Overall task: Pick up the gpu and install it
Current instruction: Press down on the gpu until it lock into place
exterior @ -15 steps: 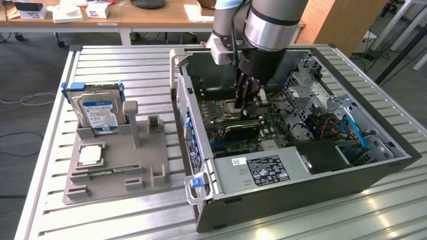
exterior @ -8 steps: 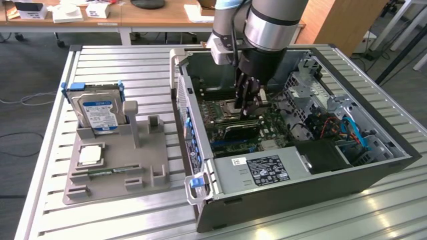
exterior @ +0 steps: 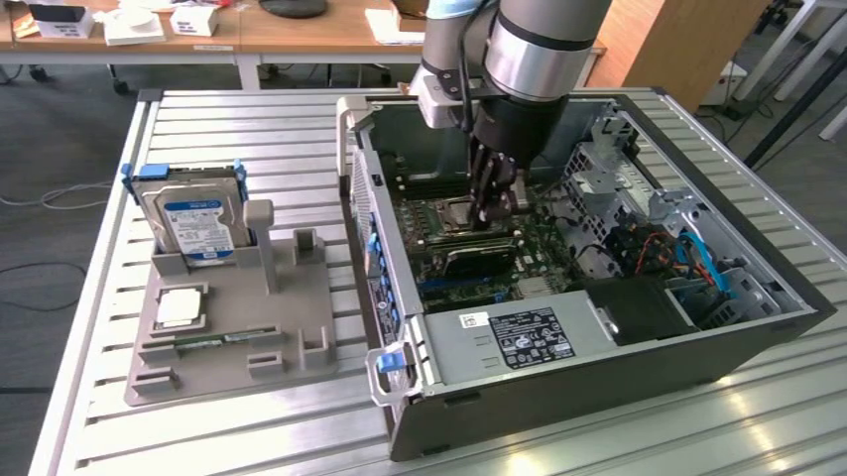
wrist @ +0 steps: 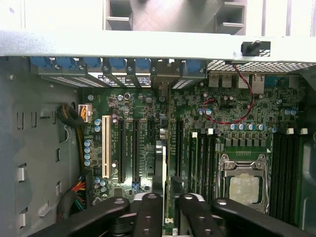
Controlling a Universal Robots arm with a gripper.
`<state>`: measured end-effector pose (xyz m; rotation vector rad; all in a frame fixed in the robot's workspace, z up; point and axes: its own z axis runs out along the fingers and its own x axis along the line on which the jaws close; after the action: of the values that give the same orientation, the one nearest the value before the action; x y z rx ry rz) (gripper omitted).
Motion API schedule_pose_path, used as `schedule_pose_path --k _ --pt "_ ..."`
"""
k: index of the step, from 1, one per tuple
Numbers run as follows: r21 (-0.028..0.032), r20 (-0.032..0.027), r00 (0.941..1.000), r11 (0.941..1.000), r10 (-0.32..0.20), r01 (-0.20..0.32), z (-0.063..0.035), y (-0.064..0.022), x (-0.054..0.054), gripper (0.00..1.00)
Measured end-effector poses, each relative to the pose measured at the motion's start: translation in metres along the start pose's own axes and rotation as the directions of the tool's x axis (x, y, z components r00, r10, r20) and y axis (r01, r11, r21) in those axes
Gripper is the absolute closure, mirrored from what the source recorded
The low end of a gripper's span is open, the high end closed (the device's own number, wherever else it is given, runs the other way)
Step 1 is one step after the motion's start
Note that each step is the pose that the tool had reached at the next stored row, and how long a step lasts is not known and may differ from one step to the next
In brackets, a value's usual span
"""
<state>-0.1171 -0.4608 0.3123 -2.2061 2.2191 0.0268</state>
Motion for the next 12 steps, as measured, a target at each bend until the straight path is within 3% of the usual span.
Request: schedule_pose_path --k 3,12 --pt "-0.0001 0.0000 1.0000 1.0000 0.000 0.000 0.0000 0.0000 0.0000 0.89" --pt "-0.0002 -0.0003 1.0000 1.0000 0.000 0.000 -0.0002 -0.0027 0.0000 0.89"
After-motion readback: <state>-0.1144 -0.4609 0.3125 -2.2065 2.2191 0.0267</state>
